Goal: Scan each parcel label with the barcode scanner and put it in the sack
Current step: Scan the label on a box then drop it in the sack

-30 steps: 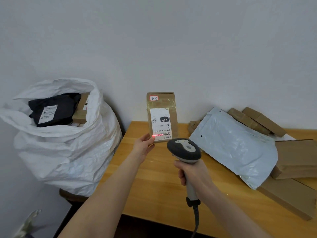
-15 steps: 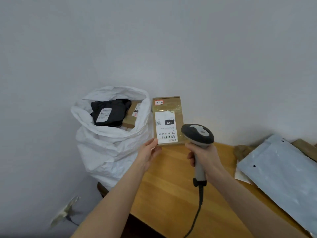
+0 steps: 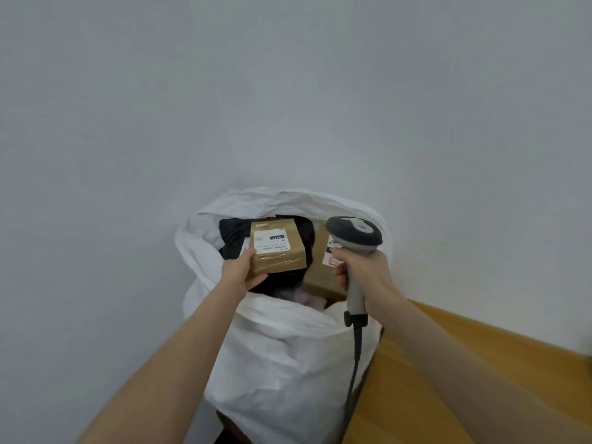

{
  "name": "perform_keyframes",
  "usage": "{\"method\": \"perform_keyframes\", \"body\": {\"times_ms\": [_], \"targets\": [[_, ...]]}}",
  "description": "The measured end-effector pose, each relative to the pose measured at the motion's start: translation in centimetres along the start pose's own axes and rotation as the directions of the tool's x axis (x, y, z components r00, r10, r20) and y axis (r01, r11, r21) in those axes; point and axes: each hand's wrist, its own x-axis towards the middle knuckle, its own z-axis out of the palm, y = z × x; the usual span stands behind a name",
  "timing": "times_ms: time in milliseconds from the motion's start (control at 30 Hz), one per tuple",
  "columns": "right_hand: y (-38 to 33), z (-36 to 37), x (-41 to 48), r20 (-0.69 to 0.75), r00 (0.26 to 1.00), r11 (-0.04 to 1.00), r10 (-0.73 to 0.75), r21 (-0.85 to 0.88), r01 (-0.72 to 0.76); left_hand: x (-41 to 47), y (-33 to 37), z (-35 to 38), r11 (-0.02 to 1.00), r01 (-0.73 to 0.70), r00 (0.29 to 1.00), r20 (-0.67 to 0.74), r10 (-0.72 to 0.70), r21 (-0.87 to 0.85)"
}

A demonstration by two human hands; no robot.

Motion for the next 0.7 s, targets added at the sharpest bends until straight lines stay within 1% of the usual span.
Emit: {"method": "perform_keyframes", "body": {"times_ms": [100,167,200,233,267,300,333,367,400,433,467,500,567,600,700], "targets": [[0.3,3.2,3.9,-0.040,0.999,0.999,0.033,0.018,-0.032,5.4,2.3,0.9,0.994,0.072,0.996,0.040,-0.075,0.079],[0.4,4.4,5.8,-0.070,0.997,0.999,0.035,0.002,-0.034,8.5,3.3,1.9,0.993,0.062,0.997,0.049,-0.068,0.098],[0.6,4.8,6.7,-0.082,0.996,0.999,0.032,-0.008,-0.033,9.9,3.6,2.5,0.993,0.035,0.997,0.064,-0.042,0.115],[0.7,5.0,7.5,-0.092,0.995,0.999,0.031,-0.017,-0.033,11.1,3.4,3.1,0.984,-0.029,0.997,0.081,0.014,0.178],[0.9,5.0,8.3,-0.104,0.994,0.999,0.032,-0.025,-0.035,12.3,3.1,3.6,0.933,-0.146,0.987,0.111,0.116,0.329],[1.1,5.1,8.9,-0.116,0.993,0.999,0.036,-0.034,-0.040,13.2,2.5,3.9,0.776,-0.289,0.957,0.176,0.230,0.560],[1.3,5.0,9.4,-0.131,0.990,0.998,0.043,-0.042,-0.049,13.7,1.8,4.2,0.488,-0.400,0.907,0.259,0.332,0.776],[1.6,4.9,9.7,-0.143,0.988,0.997,0.053,-0.044,-0.059,13.7,1.1,4.4,0.167,-0.454,0.836,0.353,0.420,0.875],[1.7,4.9,9.9,-0.152,0.986,0.997,0.062,-0.038,-0.069,13.5,0.7,4.6,-0.080,-0.483,0.763,0.463,0.451,0.872],[1.8,4.9,10.0,-0.160,0.985,0.997,0.071,-0.028,-0.076,13.4,0.4,4.8,-0.224,-0.513,0.712,0.557,0.428,0.828],[1.9,4.9,10.1,-0.167,0.983,0.996,0.078,-0.018,-0.082,13.1,0.2,5.1,-0.287,-0.532,0.698,0.605,0.382,0.796],[1.9,4.9,10.0,-0.175,0.981,0.996,0.081,-0.011,-0.084,13.4,0.0,5.2,-0.311,-0.535,0.715,0.617,0.328,0.786],[1.8,4.8,9.7,-0.178,0.980,0.995,0.088,-0.024,-0.094,13.8,-0.5,5.3,-0.383,-0.489,0.747,0.603,0.280,0.784],[1.7,4.6,9.4,-0.176,0.980,0.994,0.092,-0.034,-0.099,14.0,-0.8,5.4,-0.396,-0.472,0.761,0.591,0.269,0.788],[1.4,3.3,8.2,-0.196,0.976,0.995,0.091,-0.029,-0.098,14.1,-0.9,6.2,-0.351,-0.460,0.789,0.556,0.259,0.816]]}}
